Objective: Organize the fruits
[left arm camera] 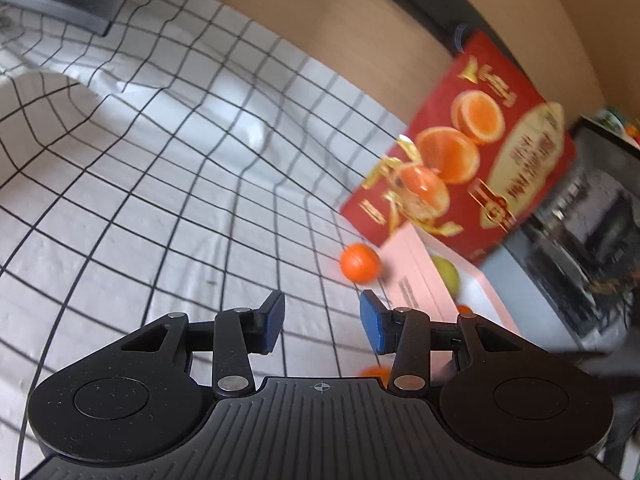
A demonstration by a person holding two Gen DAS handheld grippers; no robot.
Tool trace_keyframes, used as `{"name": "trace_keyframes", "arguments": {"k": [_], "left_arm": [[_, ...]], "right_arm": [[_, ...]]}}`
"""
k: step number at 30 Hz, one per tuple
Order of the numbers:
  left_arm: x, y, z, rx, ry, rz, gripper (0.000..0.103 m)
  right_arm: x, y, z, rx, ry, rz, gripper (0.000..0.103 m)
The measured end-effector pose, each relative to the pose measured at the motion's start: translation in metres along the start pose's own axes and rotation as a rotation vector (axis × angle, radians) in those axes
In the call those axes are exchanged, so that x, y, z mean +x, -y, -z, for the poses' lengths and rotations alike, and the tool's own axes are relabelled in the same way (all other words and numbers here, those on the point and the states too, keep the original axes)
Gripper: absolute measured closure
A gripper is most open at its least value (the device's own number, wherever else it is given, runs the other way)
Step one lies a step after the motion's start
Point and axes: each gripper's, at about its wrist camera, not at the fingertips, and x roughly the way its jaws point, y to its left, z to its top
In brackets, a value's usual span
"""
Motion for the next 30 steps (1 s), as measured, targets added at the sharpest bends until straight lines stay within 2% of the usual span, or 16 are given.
{"name": "trace_keyframes", "arguments": {"k": [2,4,7,10,16,20,23,26,30], "left_arm": [[-0.007,0.005,0.006,0.022,0.006,0.008,0.057],[-0.014,0.011,0.012,0.052,0.019,0.014,0.057],[-0.018,0.027,0.021,0.12,0.026,0.021,0.057],[-0.019,0.052,0.03,0.229,0.021,0.026,0.057],[-0.026,0.104,0.059,0.46,0.01,0.08,0.057],[-0.026,0.133,0.085,0.637,0.005,0.061,0.057],[-0.022,0.146,0.101,0.719,-0.01,0.038,0.055],[-0.017,0.151,0.108,0.763,0.014,-0.011,0.053],[-0.012,0.147,0.104,0.737,0.022,-0.043,0.051]], "right_arm": [[-0.025,0.004,0.01,-0.021,0.07,0.047,0.033],[-0.049,0.008,0.025,-0.04,0.127,0.098,0.029],[-0.071,0.018,0.049,-0.048,0.173,0.183,0.028],[-0.086,0.029,0.076,-0.05,0.225,0.268,0.025],[-0.081,0.046,0.126,-0.048,0.296,0.395,0.025],[-0.067,0.051,0.14,-0.063,0.304,0.427,0.025],[-0.059,0.051,0.146,-0.081,0.314,0.453,0.023],[-0.058,0.055,0.148,-0.075,0.313,0.452,0.023],[-0.061,0.065,0.149,-0.01,0.321,0.414,0.021]]}}
